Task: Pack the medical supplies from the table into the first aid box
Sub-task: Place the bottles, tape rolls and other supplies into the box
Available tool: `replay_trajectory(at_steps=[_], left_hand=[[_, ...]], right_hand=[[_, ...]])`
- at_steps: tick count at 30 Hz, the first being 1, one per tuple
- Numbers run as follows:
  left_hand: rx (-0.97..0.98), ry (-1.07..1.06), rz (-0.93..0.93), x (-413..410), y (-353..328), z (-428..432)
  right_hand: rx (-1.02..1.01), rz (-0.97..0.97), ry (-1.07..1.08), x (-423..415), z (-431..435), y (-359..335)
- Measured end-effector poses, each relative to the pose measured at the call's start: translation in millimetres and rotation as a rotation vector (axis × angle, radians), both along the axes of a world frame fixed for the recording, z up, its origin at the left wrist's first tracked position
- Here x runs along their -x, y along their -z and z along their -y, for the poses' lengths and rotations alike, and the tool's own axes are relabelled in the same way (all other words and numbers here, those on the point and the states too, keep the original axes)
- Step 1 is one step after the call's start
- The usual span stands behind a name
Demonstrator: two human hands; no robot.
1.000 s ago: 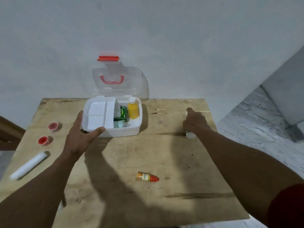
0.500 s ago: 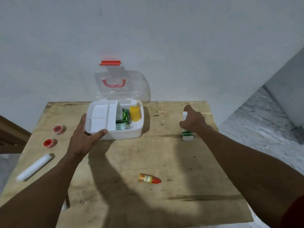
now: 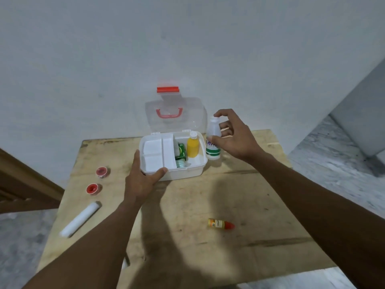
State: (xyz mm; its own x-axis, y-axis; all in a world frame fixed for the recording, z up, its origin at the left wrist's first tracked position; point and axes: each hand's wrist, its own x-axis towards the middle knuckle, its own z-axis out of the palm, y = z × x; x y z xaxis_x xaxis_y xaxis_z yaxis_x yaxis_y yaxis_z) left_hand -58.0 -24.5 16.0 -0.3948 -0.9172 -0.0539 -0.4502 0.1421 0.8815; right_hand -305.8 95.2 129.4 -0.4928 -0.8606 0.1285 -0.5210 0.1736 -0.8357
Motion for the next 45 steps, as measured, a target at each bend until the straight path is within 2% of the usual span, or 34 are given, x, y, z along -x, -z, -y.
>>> replay_trajectory(at_steps=[7, 15, 21, 23, 29, 35, 40, 45], left_hand=[[-0.012, -0.002, 0.008, -3, 5, 4], [-0.013, -0.033, -0.019, -1, 6, 2], [0.006, -0.045, 0.004, 1, 4, 1], [0.01, -0.044, 0.016, 1, 5, 1], [0.024, -0.051, 0.034, 2, 6, 0], [0.03, -0.051, 0.031, 3, 9, 1], [0.01, -0.049, 0.037, 2, 9, 2], [0.01, -0.039, 0.025, 2, 9, 1]], right_hand=[[0.203, 0.002, -0.055, -23, 20, 26], [0.229, -0.302, -0.271, -7, 37, 66], [0.28, -0.539, -0.315, 9, 44, 88], [0.269, -0.578, -0.341, 16, 45, 93], [0.224, -0.528, -0.347, 23, 44, 104], [0.054, -0.425, -0.331, 20, 45, 99], [-0.07, -0.493, -0.348, 18, 48, 94], [-0.102, -0.534, -0.308, 15, 48, 89]])
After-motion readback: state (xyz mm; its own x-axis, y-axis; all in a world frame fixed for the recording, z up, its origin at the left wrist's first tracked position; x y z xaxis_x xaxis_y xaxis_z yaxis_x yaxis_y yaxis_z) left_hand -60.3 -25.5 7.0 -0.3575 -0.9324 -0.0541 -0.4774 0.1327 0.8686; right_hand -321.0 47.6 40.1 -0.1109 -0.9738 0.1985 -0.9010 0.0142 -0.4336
